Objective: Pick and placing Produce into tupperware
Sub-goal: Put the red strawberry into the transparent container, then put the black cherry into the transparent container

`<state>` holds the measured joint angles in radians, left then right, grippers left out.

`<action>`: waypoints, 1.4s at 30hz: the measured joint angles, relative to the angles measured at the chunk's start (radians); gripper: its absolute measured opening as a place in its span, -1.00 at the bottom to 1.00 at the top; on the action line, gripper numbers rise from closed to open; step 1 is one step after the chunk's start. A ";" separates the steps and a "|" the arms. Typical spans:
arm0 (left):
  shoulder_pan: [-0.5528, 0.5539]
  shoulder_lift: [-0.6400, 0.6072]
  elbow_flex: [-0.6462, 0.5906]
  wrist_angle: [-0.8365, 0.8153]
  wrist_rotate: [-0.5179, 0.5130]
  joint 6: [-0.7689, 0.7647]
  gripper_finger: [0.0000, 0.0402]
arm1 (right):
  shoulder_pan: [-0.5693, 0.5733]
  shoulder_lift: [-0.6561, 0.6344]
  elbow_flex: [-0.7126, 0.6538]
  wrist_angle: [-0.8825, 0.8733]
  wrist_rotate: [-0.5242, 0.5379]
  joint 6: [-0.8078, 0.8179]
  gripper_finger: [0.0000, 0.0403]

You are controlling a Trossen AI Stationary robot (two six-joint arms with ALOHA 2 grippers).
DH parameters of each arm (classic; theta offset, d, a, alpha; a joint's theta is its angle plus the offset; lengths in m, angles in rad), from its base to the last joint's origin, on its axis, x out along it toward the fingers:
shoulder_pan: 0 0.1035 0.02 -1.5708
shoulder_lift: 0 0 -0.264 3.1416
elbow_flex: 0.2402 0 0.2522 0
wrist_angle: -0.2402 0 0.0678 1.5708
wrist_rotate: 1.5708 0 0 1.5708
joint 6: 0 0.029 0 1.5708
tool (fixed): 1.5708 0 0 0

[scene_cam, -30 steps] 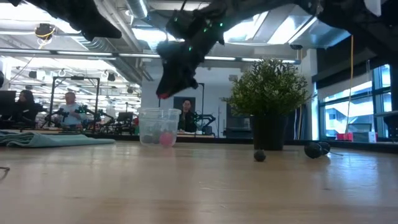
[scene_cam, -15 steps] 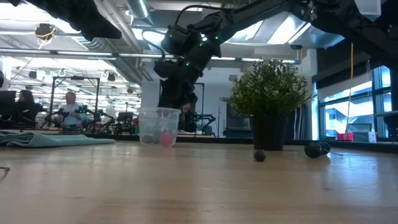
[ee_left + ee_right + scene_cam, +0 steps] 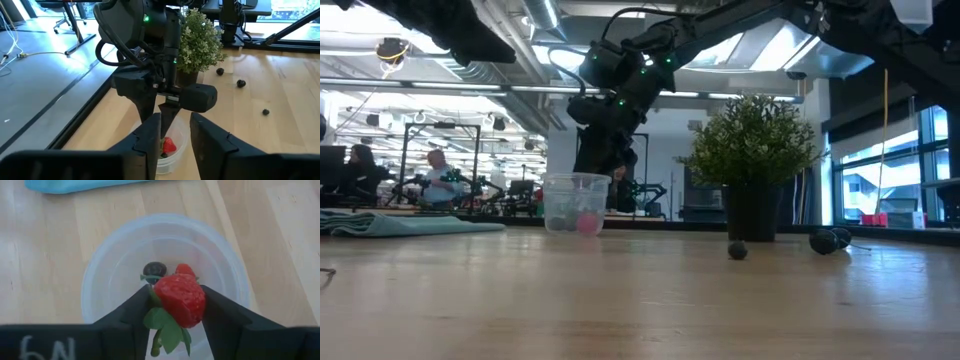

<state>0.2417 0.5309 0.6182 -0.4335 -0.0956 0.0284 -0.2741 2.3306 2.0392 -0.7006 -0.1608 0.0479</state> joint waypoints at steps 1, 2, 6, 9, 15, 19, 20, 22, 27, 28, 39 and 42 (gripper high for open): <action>0.000 0.000 0.000 0.000 0.000 0.000 -0.50 | 0.000 0.000 0.000 0.000 0.000 0.000 -0.20; 0.000 0.000 0.000 0.000 0.000 0.000 -0.49 | 0.000 0.000 0.000 0.000 0.000 0.000 -0.17; 0.000 0.000 0.000 0.000 0.000 0.000 -0.45 | 0.000 0.000 0.000 0.000 0.000 0.000 0.03; 0.000 0.000 0.000 0.000 0.000 -0.001 -0.44 | 0.000 0.000 0.000 0.000 0.000 0.001 0.17; 0.000 0.000 0.000 0.000 0.000 0.000 -0.45 | 0.002 0.000 0.085 -0.063 0.000 -0.002 0.30; 0.000 0.000 0.000 0.000 0.000 0.000 -0.49 | 0.009 -0.001 0.248 -0.146 0.002 -0.023 0.30; 0.000 0.000 0.000 0.000 0.000 0.000 -0.50 | 0.013 -0.003 0.297 -0.167 0.007 -0.033 0.30; 0.000 0.000 0.000 -0.001 0.000 0.006 -0.51 | 0.024 -0.047 0.301 -0.153 0.033 -0.054 0.30; 0.000 0.000 0.000 -0.001 0.000 0.008 -0.54 | 0.043 -0.228 0.216 -0.209 0.165 -0.055 0.31; 0.000 0.000 0.000 0.000 0.000 0.009 -0.54 | 0.050 -0.261 0.213 -0.228 0.208 -0.054 0.31; 0.000 0.000 0.000 0.000 0.000 0.008 -0.42 | 0.237 -0.595 -0.088 -0.334 0.606 0.159 0.31; 0.000 0.000 0.000 0.000 0.000 0.008 -0.39 | 0.312 -0.695 -0.279 -0.305 0.719 0.264 0.31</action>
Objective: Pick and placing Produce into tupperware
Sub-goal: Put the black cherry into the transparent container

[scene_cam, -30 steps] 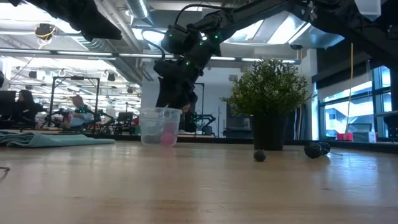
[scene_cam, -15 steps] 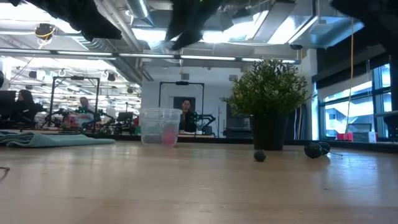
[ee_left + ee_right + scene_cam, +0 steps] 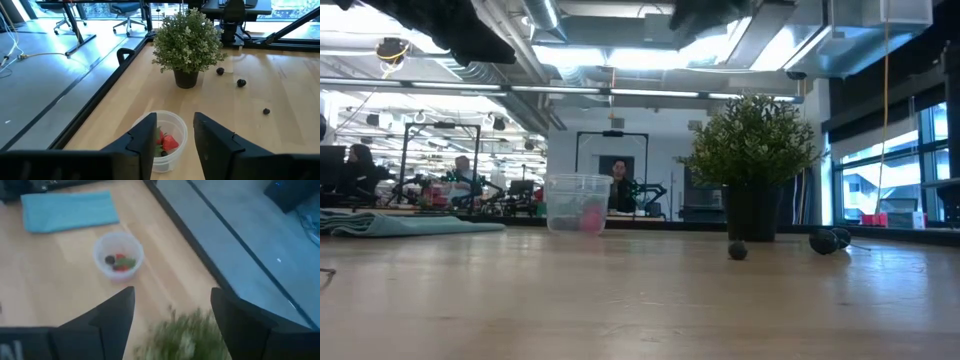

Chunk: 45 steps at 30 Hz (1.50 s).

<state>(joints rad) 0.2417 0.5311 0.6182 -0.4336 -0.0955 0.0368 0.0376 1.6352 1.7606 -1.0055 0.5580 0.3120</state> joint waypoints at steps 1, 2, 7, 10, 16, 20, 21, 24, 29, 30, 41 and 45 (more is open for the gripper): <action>0.000 0.000 0.000 0.000 0.000 0.000 -0.38 | 0.027 -0.034 -0.068 0.023 0.032 0.037 0.31; 0.000 0.000 0.000 0.000 0.000 0.000 -0.37 | 0.053 -0.069 -0.135 0.047 0.053 0.075 0.31; 0.000 0.000 0.000 0.000 0.000 0.000 -0.33 | 0.204 -0.218 -0.465 0.251 0.113 0.227 0.31; 0.000 0.000 0.000 0.000 0.000 -0.001 -0.34 | 0.293 -0.271 -0.632 0.408 0.120 0.304 0.31; 0.000 0.000 0.000 0.000 0.000 -0.001 -0.37 | 0.407 -0.287 -0.882 0.630 0.122 0.432 0.31; 0.000 0.000 0.000 0.000 0.000 -0.002 -0.36 | 0.457 -0.287 -1.003 0.773 0.121 0.516 0.31; 0.000 0.000 0.000 0.000 0.000 -0.002 -0.35 | 0.468 -0.287 -1.019 0.784 0.121 0.517 0.31; 0.000 0.000 0.000 0.000 0.000 -0.002 -0.32 | 0.492 -0.287 -1.067 0.781 0.122 0.518 0.31; 0.000 0.000 0.000 0.000 0.000 -0.004 -0.30 | 0.496 -0.286 -1.136 0.789 0.122 0.522 0.31; 0.000 0.000 0.000 0.000 0.000 -0.004 -0.30 | 0.496 -0.284 -1.148 0.791 0.122 0.522 0.31; 0.000 0.000 0.000 0.000 0.000 -0.003 -0.32 | 0.495 -0.281 -1.246 0.824 0.121 0.642 0.31; 0.000 0.000 0.000 0.000 0.000 -0.003 -0.29 | 0.495 -0.280 -1.269 0.860 0.122 0.655 0.31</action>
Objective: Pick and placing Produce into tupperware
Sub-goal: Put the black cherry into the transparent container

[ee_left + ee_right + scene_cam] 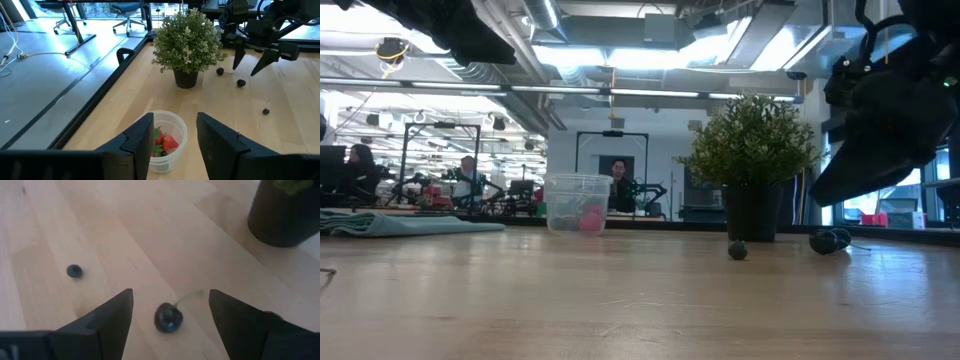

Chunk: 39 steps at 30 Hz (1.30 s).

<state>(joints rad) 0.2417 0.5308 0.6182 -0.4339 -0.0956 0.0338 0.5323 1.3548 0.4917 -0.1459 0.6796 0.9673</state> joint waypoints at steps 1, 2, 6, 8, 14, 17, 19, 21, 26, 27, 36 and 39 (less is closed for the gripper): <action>0.000 0.000 0.000 0.000 0.000 0.000 -0.28 | 0.000 0.000 -0.005 0.018 0.000 -0.002 0.31; 0.000 0.000 0.000 0.000 0.000 0.000 -0.28 | -0.001 0.004 -0.009 0.031 0.000 -0.003 0.31; 0.000 0.000 0.000 0.000 0.000 0.002 -0.29 | -0.008 0.050 -0.011 0.057 0.000 -0.004 0.31; 0.000 0.000 0.000 0.000 0.000 0.002 -0.30 | -0.014 0.082 -0.011 0.080 0.000 -0.004 0.31; 0.000 0.000 0.000 0.000 0.000 0.002 -0.30 | -0.037 0.159 -0.011 0.121 0.000 -0.001 0.31; 0.000 0.000 0.000 0.000 0.000 0.002 -0.28 | -0.039 0.185 -0.011 0.118 0.000 0.028 0.31; 0.000 0.000 0.000 0.000 0.000 0.002 -0.27 | -0.039 0.203 -0.011 0.119 -0.012 0.050 0.31; 0.000 0.000 0.000 0.000 0.000 0.002 -0.27 | -0.039 0.217 -0.011 0.125 -0.033 0.051 0.31; 0.000 0.000 0.000 0.000 0.000 0.002 -0.30 | -0.039 0.230 -0.009 0.127 -0.033 0.067 0.24; 0.000 0.000 0.000 0.000 0.000 0.002 -0.30 | -0.039 0.230 -0.009 0.126 -0.034 0.072 0.21; 0.000 0.000 0.000 0.000 0.000 0.003 -0.28 | -0.040 0.231 -0.009 0.122 -0.042 0.075 -0.24; 0.000 0.000 0.000 0.000 0.000 0.003 -0.30 | -0.040 0.231 -0.009 0.123 -0.048 0.079 -0.39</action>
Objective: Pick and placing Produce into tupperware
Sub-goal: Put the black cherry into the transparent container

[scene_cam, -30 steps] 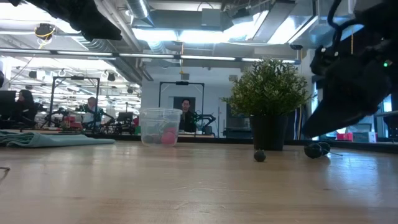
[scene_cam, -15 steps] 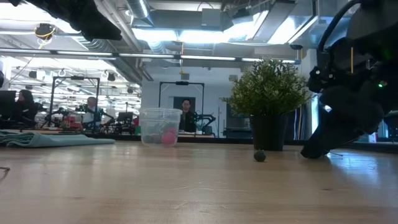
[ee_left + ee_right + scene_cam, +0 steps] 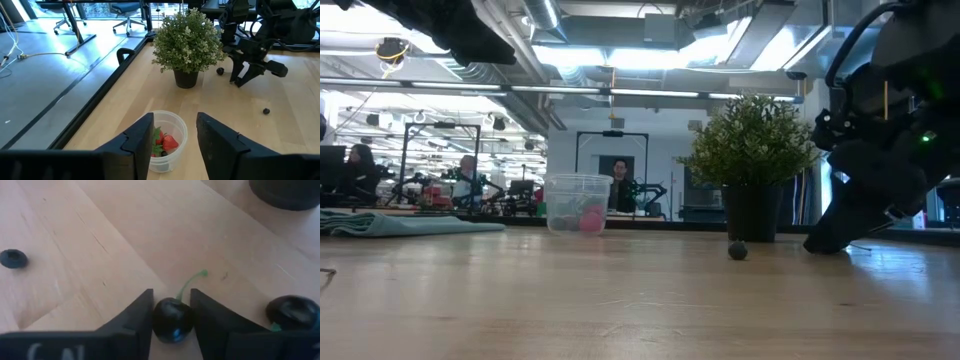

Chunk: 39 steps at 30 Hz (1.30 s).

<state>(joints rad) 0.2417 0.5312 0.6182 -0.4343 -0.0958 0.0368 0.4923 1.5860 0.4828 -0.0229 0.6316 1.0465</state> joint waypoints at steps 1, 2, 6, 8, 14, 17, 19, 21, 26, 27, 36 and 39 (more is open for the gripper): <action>0.000 0.000 0.000 0.000 0.000 0.000 -0.30 | 0.000 0.000 0.000 0.002 -0.001 0.007 -0.42; 0.000 0.000 0.000 0.000 0.000 0.000 -0.30 | 0.000 0.000 0.000 0.003 -0.001 0.016 -0.45; 0.000 0.000 0.000 0.000 0.000 0.000 -0.27 | 0.000 0.001 0.000 0.007 -0.002 0.026 -0.45; 0.000 0.000 0.000 0.000 0.000 0.000 -0.26 | -0.001 0.001 0.004 0.003 -0.002 0.043 -0.45; 0.000 0.000 0.000 0.001 0.000 0.000 -0.28 | -0.033 -0.011 0.073 0.002 -0.079 0.026 -0.45; 0.000 0.000 0.000 0.001 0.000 0.000 -0.29 | -0.070 -0.035 0.157 0.009 -0.106 -0.104 -0.45; 0.000 0.000 0.000 0.001 0.000 0.000 -0.28 | -0.102 -0.047 0.225 0.003 -0.118 -0.223 -0.45; 0.000 0.000 0.000 0.001 0.000 0.000 -0.27 | -0.138 -0.059 0.309 0.003 -0.127 -0.354 -0.45; 0.000 0.000 0.000 0.001 0.000 0.000 -0.26 | -0.260 -0.062 0.573 -0.035 -0.164 -0.682 -0.45; 0.000 0.000 0.000 0.001 0.000 0.000 -0.27 | -0.288 -0.063 0.633 -0.049 -0.175 -0.730 -0.45; 0.000 0.000 0.000 0.002 0.000 0.000 -0.26 | -0.528 -0.016 1.107 -0.345 -0.247 -0.932 -0.45; 0.000 0.000 0.000 0.003 -0.001 0.000 -0.25 | -0.589 0.038 1.220 -0.418 -0.300 -0.943 -0.45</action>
<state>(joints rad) 0.2420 0.5308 0.6182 -0.4317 -0.0963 0.0372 -0.0972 1.6239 1.7028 -0.4411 0.3320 0.1030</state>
